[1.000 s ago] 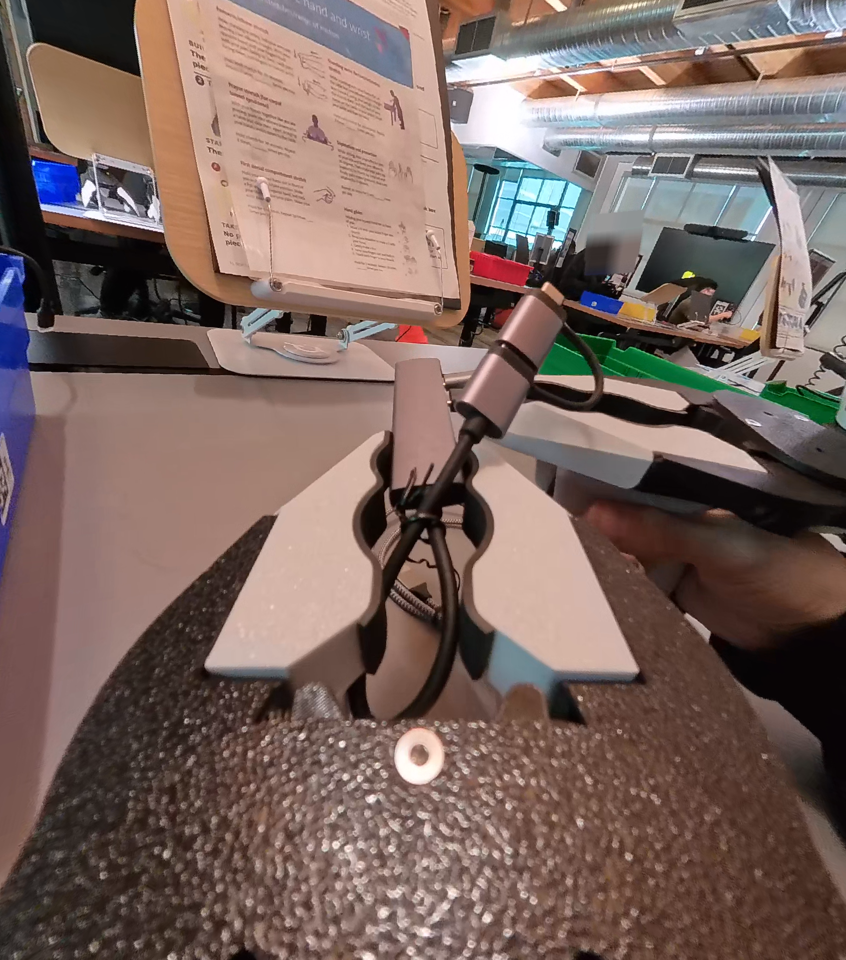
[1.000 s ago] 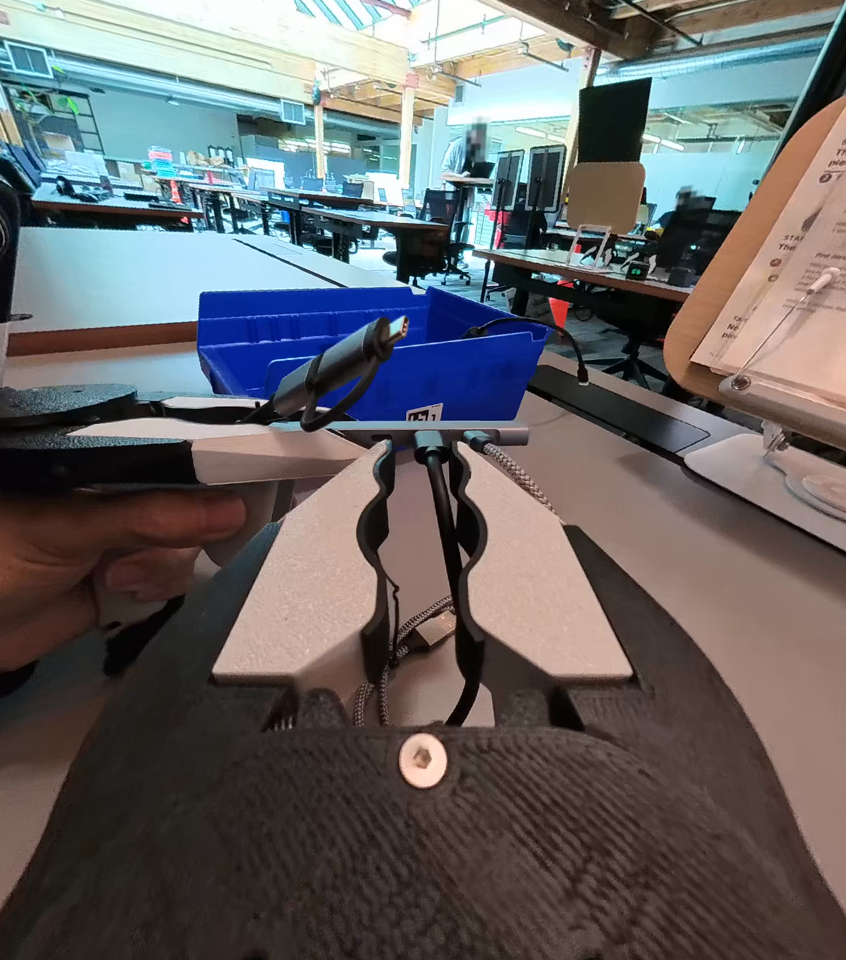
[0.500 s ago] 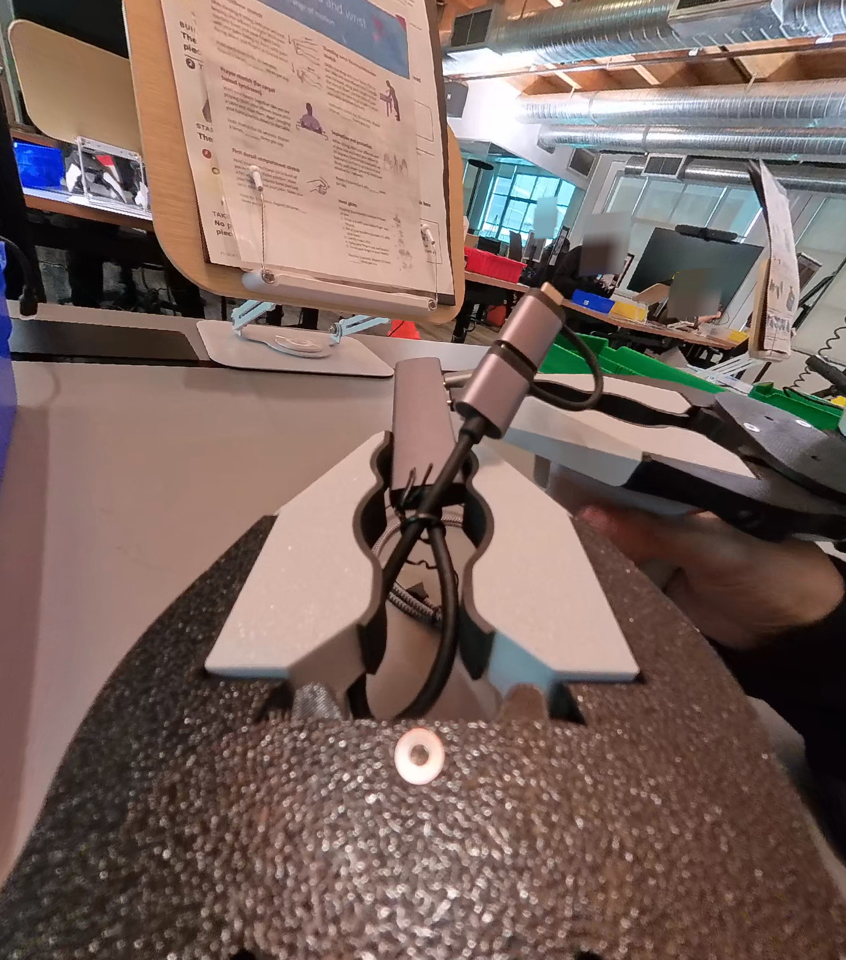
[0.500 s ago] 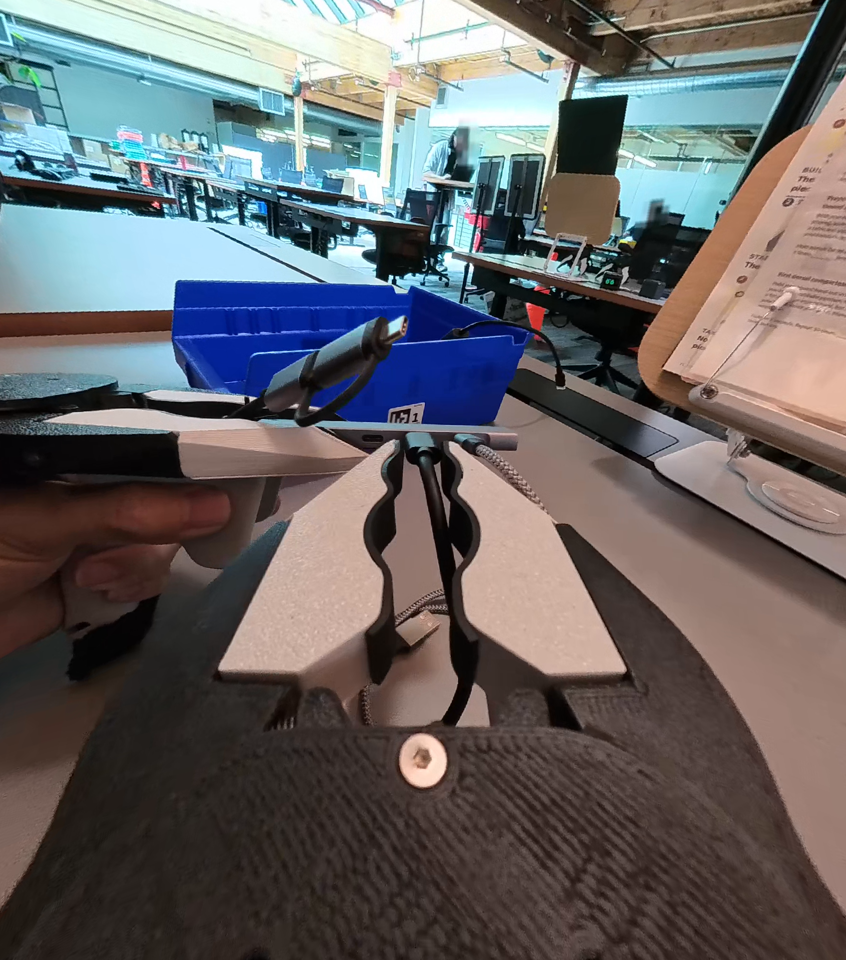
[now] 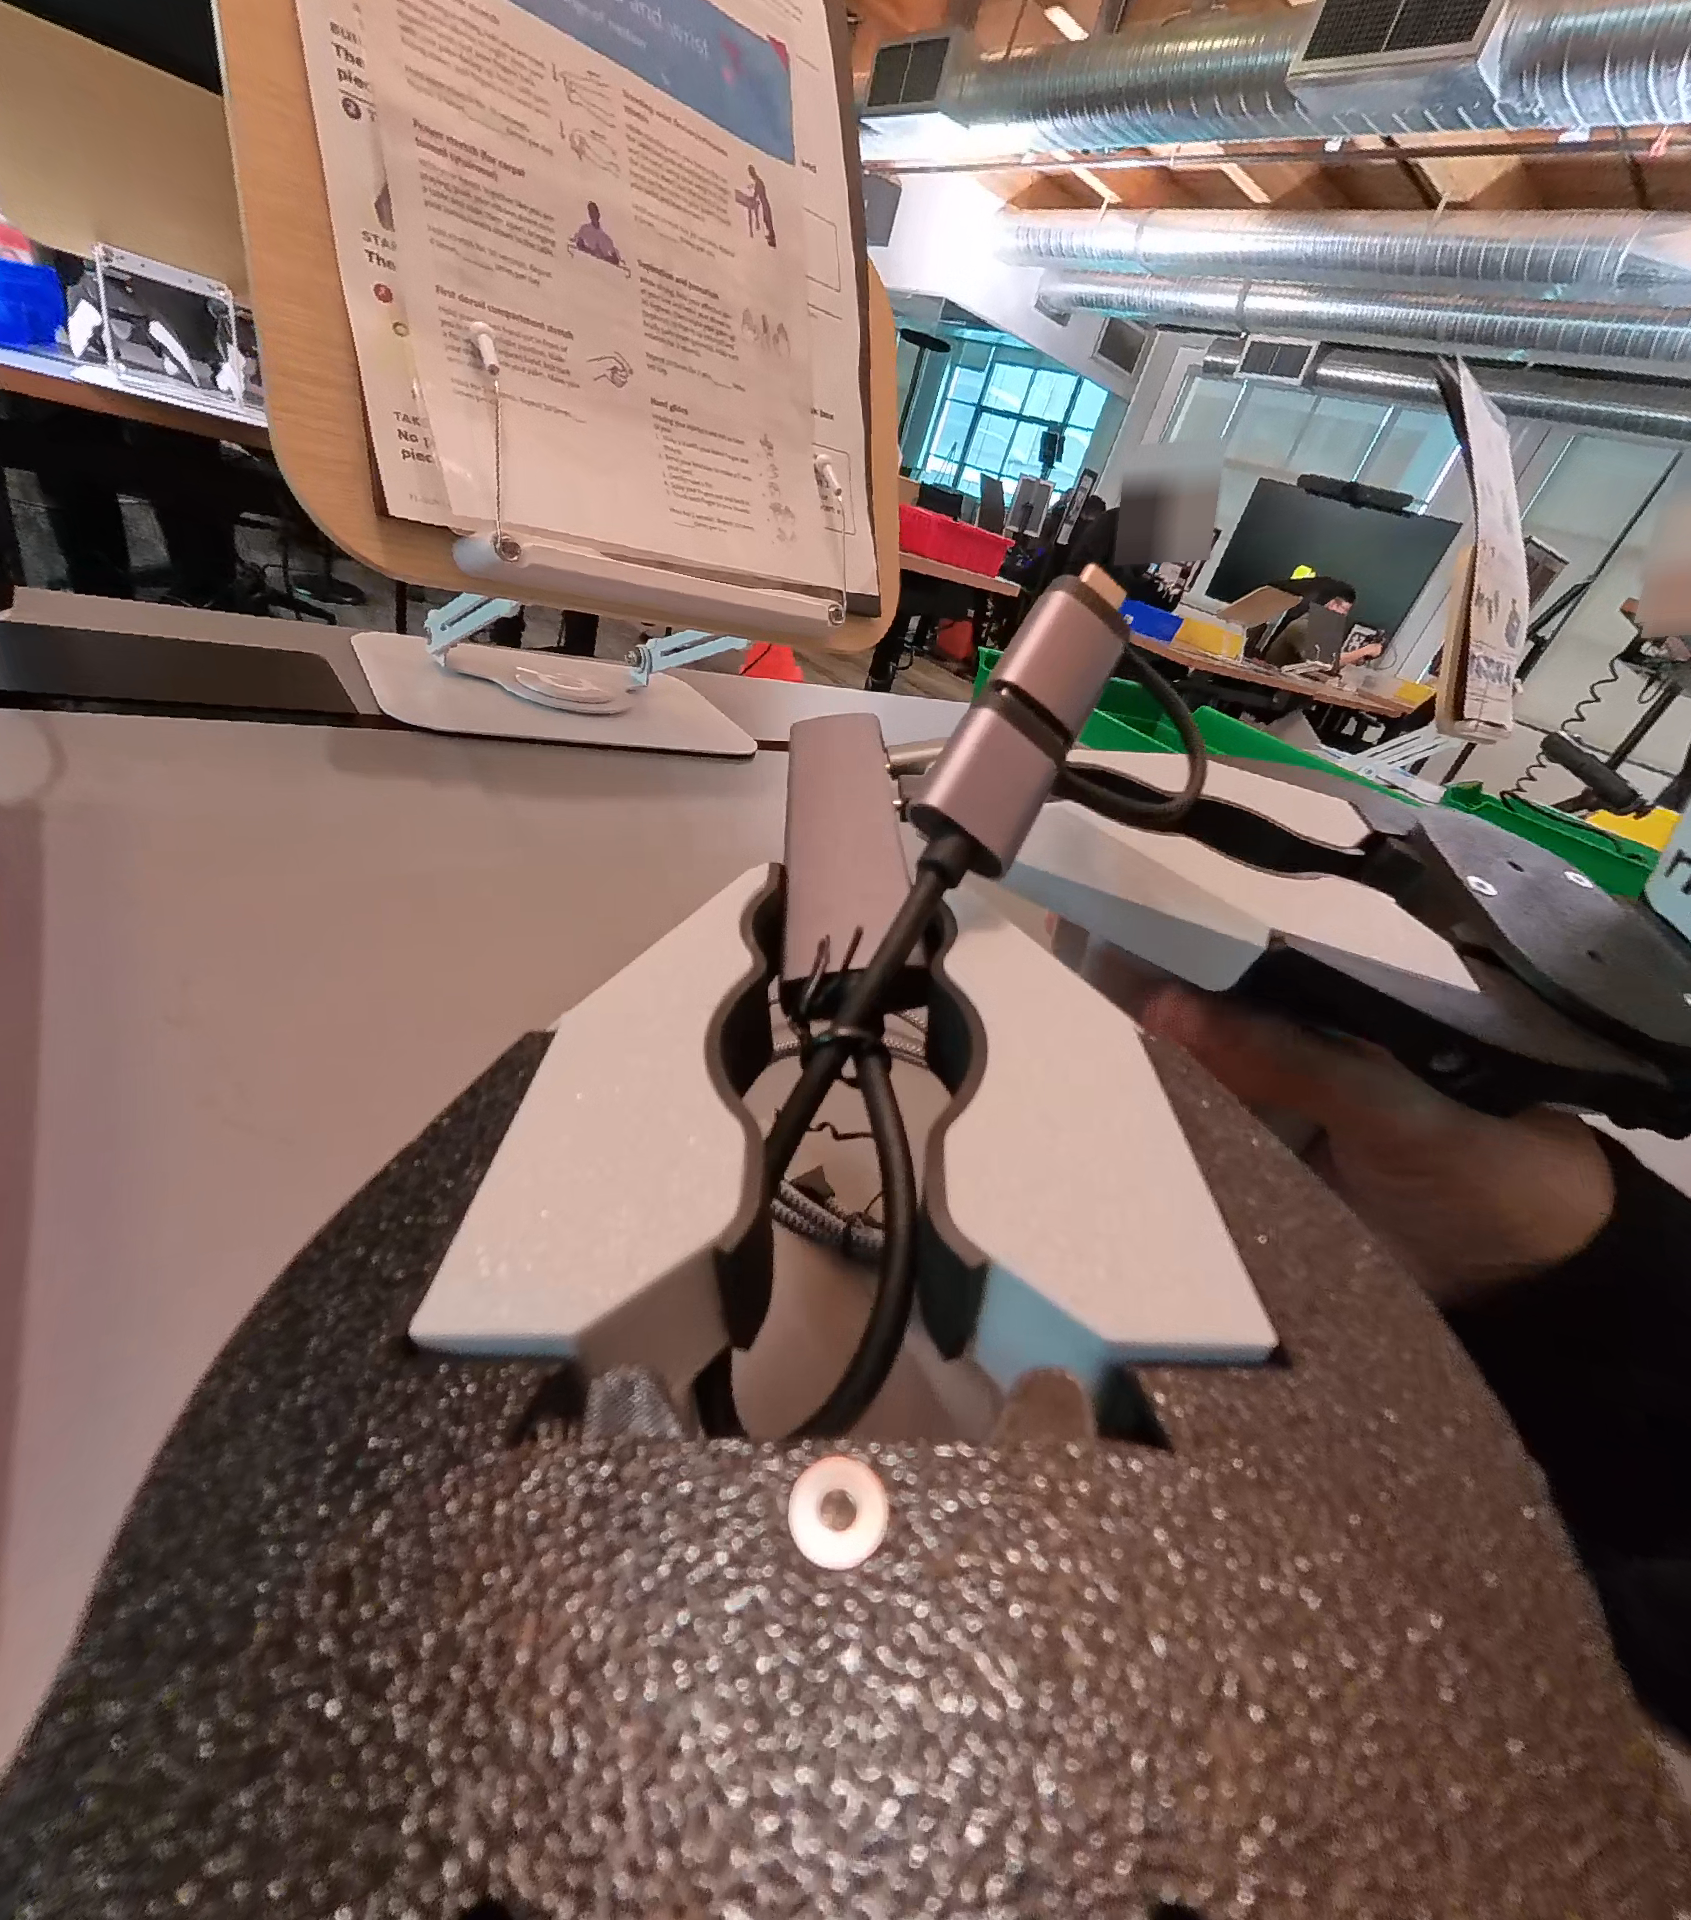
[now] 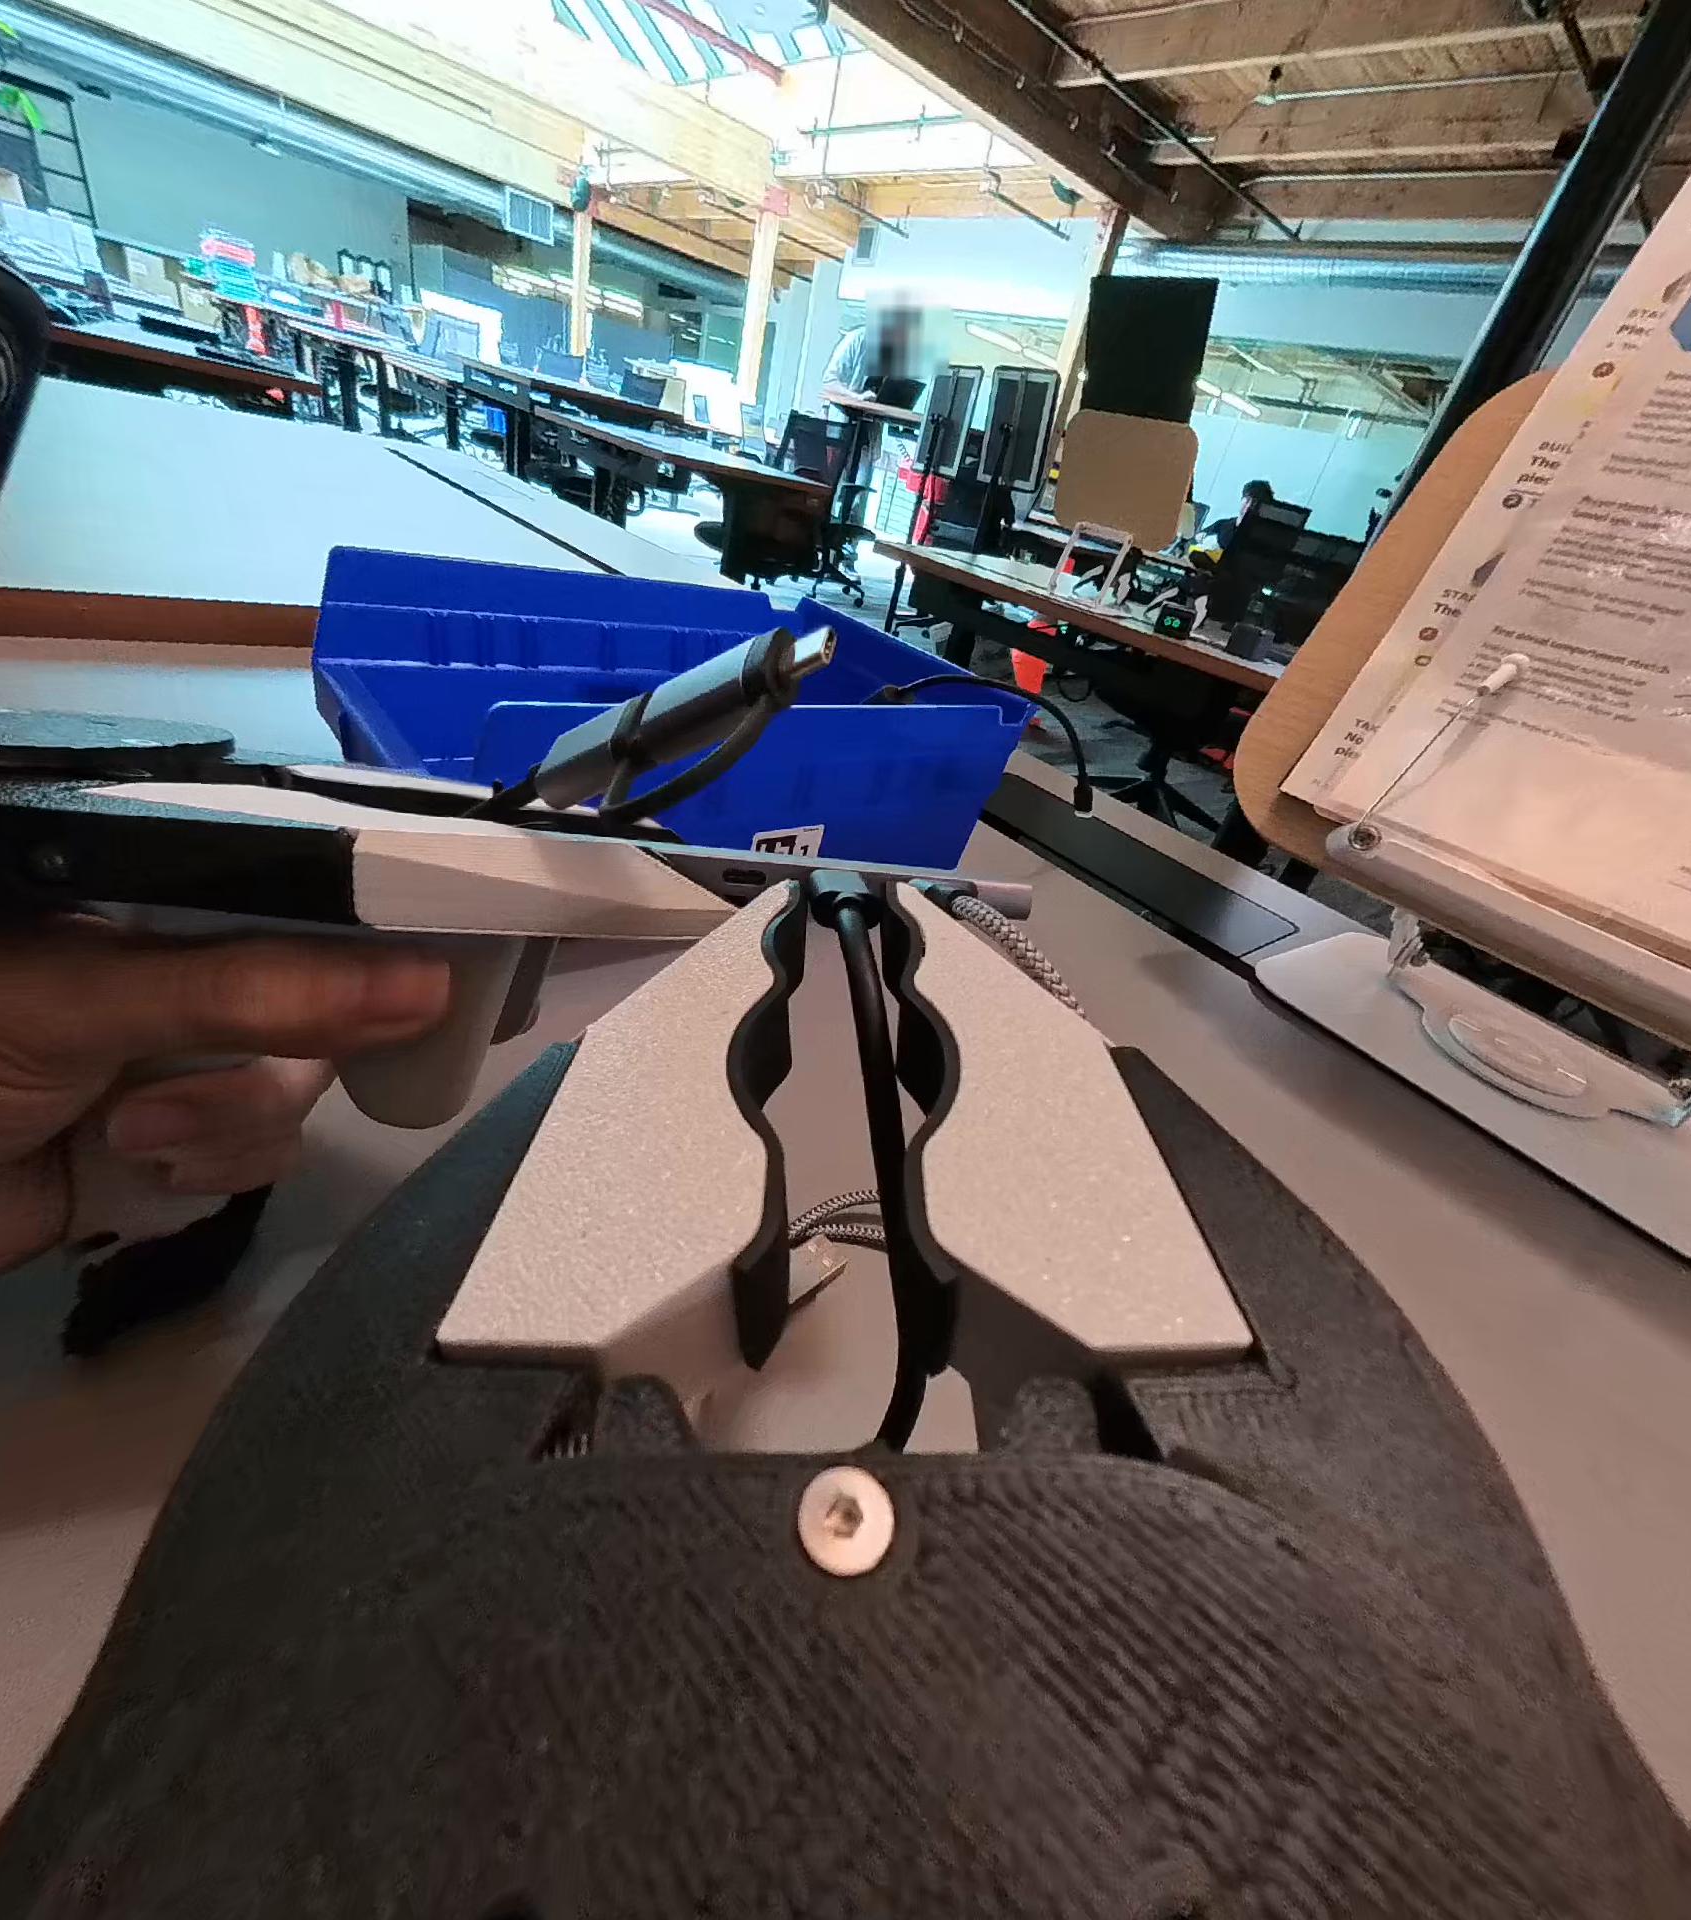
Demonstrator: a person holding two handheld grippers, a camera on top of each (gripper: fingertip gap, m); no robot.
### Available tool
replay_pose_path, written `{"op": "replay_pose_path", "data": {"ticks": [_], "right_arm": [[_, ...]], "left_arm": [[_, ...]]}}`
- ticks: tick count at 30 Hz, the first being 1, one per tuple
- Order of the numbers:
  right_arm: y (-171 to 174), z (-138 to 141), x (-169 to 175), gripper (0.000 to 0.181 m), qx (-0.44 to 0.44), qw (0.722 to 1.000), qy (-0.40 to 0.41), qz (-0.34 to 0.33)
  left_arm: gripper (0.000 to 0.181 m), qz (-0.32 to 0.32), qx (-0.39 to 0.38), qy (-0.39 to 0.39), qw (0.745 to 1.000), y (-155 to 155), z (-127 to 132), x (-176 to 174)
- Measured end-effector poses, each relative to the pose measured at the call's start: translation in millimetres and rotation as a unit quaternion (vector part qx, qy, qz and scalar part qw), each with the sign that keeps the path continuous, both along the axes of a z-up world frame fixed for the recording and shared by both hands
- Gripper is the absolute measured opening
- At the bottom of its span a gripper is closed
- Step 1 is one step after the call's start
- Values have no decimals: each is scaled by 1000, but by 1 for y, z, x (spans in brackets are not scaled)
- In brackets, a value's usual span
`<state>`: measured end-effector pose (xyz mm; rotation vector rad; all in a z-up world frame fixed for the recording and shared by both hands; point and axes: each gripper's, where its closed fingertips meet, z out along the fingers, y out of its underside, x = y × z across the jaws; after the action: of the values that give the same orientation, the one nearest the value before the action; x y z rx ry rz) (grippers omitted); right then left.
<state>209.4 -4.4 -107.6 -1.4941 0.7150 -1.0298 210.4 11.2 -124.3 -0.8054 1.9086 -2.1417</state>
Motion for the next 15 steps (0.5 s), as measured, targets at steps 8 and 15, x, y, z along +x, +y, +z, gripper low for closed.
{"op": "replay_pose_path", "data": {"ticks": [8,15], "right_arm": [[0,1,-2,11,1,1000,-10,11],[2,3,-4,12,-28,999,-41,0]], "left_arm": [[22,-10,-5,5,1000,-1,0,-1],[22,-13,-12,-6,1000,1,3,-2]]}}
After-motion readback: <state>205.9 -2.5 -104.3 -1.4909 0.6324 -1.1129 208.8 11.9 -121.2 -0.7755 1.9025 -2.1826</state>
